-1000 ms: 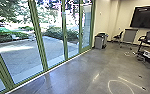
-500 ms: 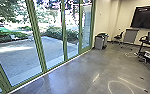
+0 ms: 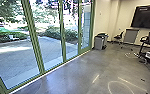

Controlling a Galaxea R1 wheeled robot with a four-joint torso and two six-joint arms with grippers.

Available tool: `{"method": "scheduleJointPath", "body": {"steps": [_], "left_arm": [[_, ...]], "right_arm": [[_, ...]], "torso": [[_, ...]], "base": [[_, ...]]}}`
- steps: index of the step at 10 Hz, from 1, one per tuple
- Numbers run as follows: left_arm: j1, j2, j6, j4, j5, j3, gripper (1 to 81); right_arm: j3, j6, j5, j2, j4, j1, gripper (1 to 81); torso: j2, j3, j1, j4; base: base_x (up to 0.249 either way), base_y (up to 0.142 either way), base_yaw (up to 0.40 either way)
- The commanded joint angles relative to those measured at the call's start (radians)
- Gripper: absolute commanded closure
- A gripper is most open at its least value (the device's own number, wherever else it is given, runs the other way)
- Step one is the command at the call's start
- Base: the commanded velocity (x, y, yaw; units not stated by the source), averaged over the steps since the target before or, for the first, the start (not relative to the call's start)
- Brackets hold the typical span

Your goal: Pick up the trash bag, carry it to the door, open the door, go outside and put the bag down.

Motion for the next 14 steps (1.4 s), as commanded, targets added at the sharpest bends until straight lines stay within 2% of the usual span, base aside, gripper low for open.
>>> {"method": "scheduleJointPath", "body": {"steps": [1, 7, 14], "left_arm": [[-0.044, 0.004, 0.004, 0.008, 0.068, 0.005, 81.1], [-0.044, 0.002, 0.004, 0.007, 0.068, 0.005, 81.1], [-0.044, 0.004, 0.004, 0.008, 0.068, 0.005, 81.1]], "right_arm": [[0.007, -0.002, -0.053, 0.007, -0.01, 0.041, 1.0], [0.007, -0.002, -0.053, 0.008, -0.01, 0.043, 1.0], [0.007, -0.002, -0.054, 0.008, -0.01, 0.043, 1.0]], "torso": [[0.0, 0.0, 0.0, 0.0], [0.0, 0.0, 0.0, 0.0], [0.0, 0.0, 0.0, 0.0]], "base": [[0.155, -0.07, 0.0], [0.161, -0.067, 0.0], [0.165, -0.009, 0.0]]}}
